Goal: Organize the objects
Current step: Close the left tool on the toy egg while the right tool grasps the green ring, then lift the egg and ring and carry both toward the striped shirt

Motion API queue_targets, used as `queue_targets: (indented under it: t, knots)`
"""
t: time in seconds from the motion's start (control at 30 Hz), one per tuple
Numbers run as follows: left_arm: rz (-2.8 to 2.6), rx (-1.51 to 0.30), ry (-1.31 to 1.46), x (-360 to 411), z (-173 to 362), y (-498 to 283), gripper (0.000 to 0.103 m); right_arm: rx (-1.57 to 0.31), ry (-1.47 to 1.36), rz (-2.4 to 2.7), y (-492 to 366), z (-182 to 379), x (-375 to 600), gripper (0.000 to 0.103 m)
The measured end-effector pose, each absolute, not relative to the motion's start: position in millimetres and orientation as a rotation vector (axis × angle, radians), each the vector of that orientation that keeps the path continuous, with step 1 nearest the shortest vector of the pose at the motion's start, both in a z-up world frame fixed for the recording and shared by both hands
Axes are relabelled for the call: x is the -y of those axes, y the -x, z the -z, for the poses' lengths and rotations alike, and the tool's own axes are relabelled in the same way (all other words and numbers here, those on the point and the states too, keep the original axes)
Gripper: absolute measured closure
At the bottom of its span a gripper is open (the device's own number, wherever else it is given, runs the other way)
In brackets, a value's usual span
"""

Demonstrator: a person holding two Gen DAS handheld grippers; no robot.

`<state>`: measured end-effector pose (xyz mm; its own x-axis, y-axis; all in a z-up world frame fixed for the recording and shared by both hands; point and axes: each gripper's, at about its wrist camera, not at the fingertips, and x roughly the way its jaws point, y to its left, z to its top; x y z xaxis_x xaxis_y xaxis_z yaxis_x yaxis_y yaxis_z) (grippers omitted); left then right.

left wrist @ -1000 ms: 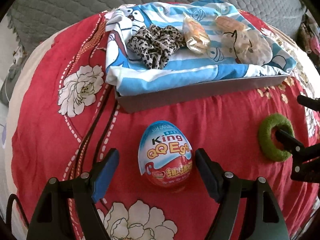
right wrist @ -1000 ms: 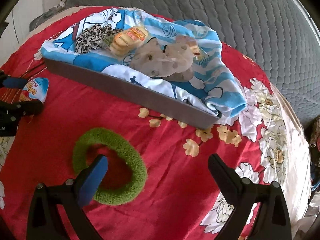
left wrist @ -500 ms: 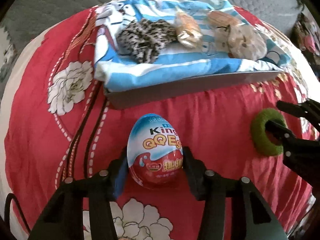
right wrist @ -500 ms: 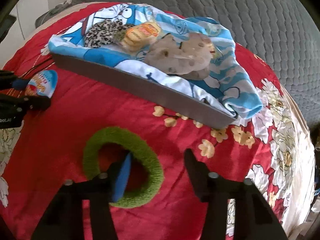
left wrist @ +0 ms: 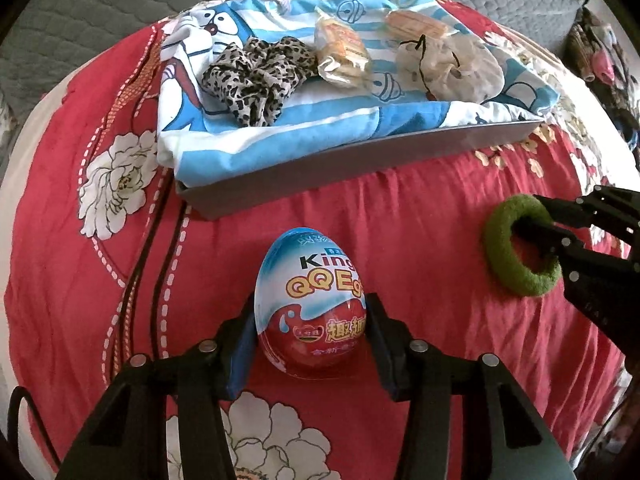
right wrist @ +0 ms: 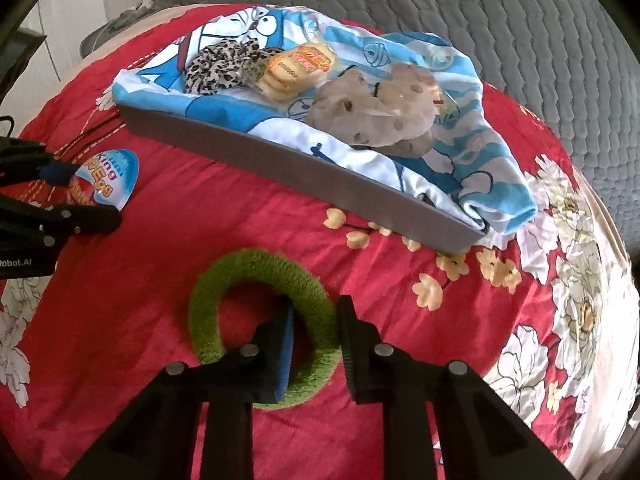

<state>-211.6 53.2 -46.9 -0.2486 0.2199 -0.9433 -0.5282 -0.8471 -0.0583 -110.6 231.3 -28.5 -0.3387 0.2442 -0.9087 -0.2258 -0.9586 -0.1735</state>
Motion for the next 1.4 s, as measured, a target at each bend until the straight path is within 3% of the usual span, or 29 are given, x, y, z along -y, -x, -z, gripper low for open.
queue_targets:
  t: [0.6,1.4]
  knots:
    - [-2.137,-0.384,1.525,-48,35,205,0.052,-0.104,1.629,-2.393,97,17,-230,0.088]
    - [-2.199,-0.41,1.389,-30,-29,170,0.052,-0.084,1.559,-2.475,77,-44,-203,0.088]
